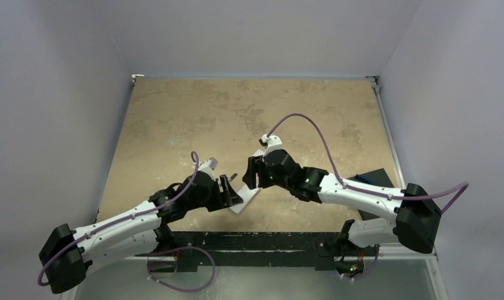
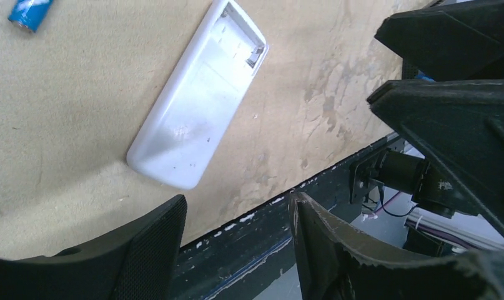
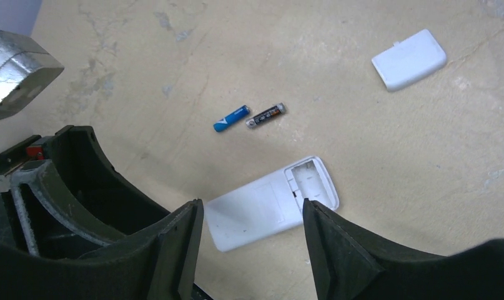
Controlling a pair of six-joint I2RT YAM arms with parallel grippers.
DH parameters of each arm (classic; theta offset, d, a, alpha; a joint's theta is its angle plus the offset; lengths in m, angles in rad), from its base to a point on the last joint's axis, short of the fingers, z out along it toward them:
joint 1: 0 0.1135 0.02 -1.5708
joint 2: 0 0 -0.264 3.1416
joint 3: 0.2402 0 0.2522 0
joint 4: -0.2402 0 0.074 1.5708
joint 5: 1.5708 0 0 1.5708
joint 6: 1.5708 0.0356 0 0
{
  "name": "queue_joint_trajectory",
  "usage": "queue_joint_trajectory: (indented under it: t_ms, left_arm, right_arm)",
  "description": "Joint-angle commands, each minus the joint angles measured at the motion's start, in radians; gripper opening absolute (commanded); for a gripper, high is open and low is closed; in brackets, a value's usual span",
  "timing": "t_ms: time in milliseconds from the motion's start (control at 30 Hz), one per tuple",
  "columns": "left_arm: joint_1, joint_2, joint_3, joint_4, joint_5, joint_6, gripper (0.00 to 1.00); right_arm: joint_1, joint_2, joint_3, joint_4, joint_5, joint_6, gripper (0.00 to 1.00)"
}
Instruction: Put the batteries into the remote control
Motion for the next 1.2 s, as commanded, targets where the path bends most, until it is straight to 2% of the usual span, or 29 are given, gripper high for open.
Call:
queue_joint_trajectory:
  t_ms: [0, 233, 433, 733, 900, 1167]
  left_arm:
    - [-0.004, -0.044, 0.103, -0.152, -0.065, 0.088, 0.61]
    - [-0.003, -0.1, 0.23, -0.336, -0.176, 0.179, 0.63]
    - [-0.002, -0.149, 0.287, -0.423, -0.246, 0.227, 0.64]
    - [-0.002, -0.228, 0.348, -0.45, -0.305, 0.312, 0.66]
    - [-0.003, -0.247, 0.397, -0.471, -0.313, 0.352, 0.66]
    - [-0.002, -0.26, 0.455, -0.472, -0.333, 0.442, 0.66]
  right_arm:
    - [-0.006, 0.016, 0.077, -0.039, 0.032, -0.032, 0.69]
    - [-0.006, 0.116, 0.163, -0.063, 0.054, 0.036, 0.71]
    - [-0.006, 0.184, 0.204, -0.049, 0.073, 0.107, 0.74]
    - [-0.006, 0.285, 0.261, -0.053, 0.104, 0.242, 0.64]
    - [-0.004, 0.345, 0.291, -0.057, 0.141, 0.292, 0.53]
    - [-0.002, 0.428, 0.315, -0.036, 0.151, 0.382, 0.51]
